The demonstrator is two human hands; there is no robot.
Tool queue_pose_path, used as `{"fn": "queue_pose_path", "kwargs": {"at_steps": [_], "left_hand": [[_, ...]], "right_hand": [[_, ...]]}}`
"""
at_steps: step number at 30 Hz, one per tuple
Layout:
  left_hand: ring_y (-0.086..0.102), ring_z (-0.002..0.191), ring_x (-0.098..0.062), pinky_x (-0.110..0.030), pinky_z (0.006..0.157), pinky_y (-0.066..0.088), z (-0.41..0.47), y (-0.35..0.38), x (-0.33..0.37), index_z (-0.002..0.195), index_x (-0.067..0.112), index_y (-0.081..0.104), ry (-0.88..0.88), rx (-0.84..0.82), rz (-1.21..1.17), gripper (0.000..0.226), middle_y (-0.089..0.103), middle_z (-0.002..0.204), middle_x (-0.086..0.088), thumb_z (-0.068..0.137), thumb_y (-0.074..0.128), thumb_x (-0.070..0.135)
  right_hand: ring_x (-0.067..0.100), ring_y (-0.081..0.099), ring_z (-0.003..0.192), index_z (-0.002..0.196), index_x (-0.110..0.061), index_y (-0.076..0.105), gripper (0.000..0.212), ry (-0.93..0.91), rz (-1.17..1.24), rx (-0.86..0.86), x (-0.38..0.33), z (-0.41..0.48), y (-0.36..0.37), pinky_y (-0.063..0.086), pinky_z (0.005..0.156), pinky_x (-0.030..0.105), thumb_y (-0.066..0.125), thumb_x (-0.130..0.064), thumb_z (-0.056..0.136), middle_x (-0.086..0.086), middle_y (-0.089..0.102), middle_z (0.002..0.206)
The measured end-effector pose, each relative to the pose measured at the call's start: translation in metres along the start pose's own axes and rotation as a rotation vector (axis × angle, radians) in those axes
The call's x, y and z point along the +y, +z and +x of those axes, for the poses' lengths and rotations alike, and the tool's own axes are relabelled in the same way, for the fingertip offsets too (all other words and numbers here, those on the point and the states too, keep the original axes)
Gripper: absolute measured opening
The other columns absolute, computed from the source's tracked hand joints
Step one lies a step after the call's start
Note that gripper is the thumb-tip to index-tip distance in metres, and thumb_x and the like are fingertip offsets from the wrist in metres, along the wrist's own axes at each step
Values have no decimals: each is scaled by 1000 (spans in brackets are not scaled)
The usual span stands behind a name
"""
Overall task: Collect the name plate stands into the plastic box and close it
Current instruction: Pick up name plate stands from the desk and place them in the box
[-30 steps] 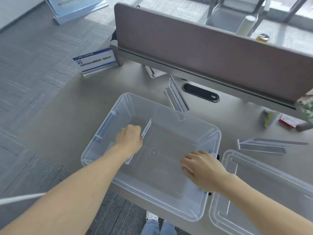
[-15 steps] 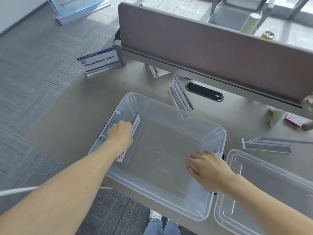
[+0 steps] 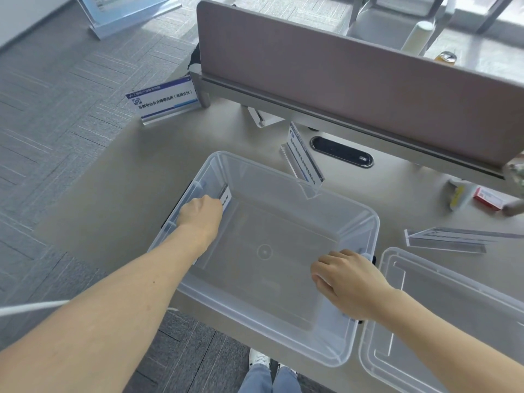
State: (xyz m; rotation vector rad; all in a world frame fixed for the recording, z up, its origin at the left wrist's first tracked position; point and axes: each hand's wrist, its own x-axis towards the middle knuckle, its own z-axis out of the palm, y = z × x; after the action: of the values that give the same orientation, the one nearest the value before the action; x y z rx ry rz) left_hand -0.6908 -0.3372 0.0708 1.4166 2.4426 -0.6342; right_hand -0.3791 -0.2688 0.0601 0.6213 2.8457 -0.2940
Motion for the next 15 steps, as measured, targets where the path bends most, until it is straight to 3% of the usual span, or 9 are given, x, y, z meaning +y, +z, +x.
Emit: {"fn": "queue_pose_path", "kwargs": {"at_steps": [9,13,15], "left_hand": [[69,92,-30,-34,63,49,1,-3,1,105,10,64,7,-15,36,30,68,100,-11,84,59,-11],[69,96,-30,-34,65,48,-1,-13,0,108,9,64,5,-9,-23,14,68,102,-10,94,61,14],[66,102,-32,-34,67,45,-6,-29,3,110,9,62,48,33,-43,22,66,107,-11,99,57,27]], "right_hand": [[22,55,67,79,-24,57,40,-3,-17,-12,0,-1,-4,48,67,35,24,-38,98,-8,57,71],[23,59,78,88,-22,60,44,0,-16,-98,0,-1,-14,48,75,35,24,-44,100,-5,60,80],[24,60,90,101,-21,61,41,11,15,-156,-1,0,-25,48,83,35,30,-48,103,-3,62,94]]}}
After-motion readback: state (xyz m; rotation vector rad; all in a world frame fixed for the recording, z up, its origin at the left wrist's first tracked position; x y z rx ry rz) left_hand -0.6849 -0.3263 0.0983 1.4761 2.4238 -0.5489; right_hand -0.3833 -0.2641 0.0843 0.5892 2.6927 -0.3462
